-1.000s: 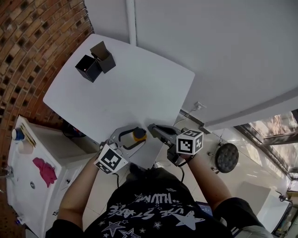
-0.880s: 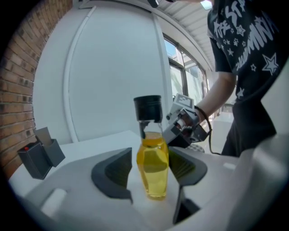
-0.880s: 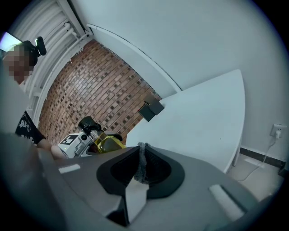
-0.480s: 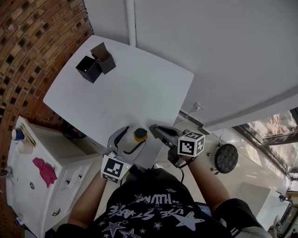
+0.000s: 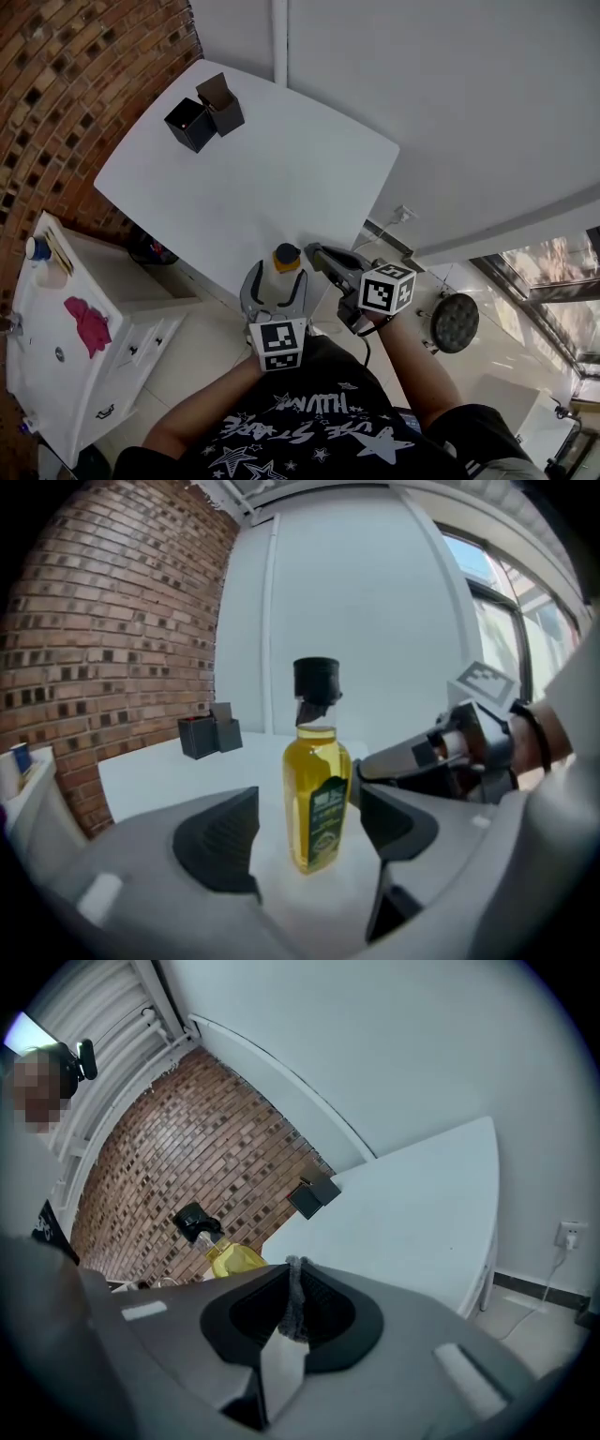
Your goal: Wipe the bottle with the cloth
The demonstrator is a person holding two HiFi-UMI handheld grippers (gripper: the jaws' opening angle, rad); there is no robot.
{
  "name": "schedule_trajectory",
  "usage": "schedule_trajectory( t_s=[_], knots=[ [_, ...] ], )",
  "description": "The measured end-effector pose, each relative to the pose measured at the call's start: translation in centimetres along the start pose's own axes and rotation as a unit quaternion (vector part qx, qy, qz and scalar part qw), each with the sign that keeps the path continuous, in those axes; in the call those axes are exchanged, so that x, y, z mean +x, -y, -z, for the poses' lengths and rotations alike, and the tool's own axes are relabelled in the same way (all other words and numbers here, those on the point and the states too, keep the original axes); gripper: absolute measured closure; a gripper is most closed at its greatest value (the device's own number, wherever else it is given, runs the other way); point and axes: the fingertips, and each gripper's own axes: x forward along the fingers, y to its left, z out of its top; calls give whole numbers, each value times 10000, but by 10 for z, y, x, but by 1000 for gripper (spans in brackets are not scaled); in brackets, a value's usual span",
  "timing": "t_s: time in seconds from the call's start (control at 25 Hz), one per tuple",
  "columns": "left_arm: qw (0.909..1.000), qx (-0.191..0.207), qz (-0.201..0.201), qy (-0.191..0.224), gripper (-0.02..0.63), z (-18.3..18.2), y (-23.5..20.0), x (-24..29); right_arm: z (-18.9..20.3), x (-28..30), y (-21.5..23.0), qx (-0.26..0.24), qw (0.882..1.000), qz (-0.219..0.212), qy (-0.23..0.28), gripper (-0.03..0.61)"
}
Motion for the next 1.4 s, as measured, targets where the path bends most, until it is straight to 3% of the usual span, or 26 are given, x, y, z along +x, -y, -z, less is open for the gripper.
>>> schedule_trajectory(
  t_s=[0.12, 0.28, 0.48, 0.6, 0.64, 0.76, 0.92, 1.08, 1.24, 1.4],
  knots=[
    [9988, -387, -276, -120, 284, -3, -1, 11, -5, 0, -2, 2, 9999, 26, 131, 540],
    [9991, -248, -350, -19, 279, -13, 12, 15, -11, 0, -7, 47, 9996, -35, 280, 540],
    [9952, -505, -827, -112, 279, -17, -3, 23, -19, -6, 1, 131, 9988, 69, 469, 540],
    [9952, -369, -906, -32, 302, -20, -6, 23, -23, -12, 7, 202, 9982, 118, 548, 540],
    [9958, -287, -869, 3, 335, -21, -5, 23, -24, -14, 9, 210, 9981, 132, 561, 540],
    [9974, -121, -703, 88, 344, -22, -2, 22, -26, -16, 12, 232, 9979, 130, 586, 540],
    [9995, 124, -164, 220, 345, -23, 4, 21, -27, -15, 9, 222, 9982, 13, 559, 540],
    [9949, 404, 856, 347, 347, -22, 14, 18, -28, -9, -2, 196, 9986, -203, 439, 540],
    [9803, 627, 1839, 358, 347, -21, 21, 16, -26, 1, -17, 147, 9977, -621, 211, 540],
    [9574, 897, 2721, 371, 347, -19, 25, 11, -28, 6, -32, 74, 9949, -1008, -3, 540]
  ],
)
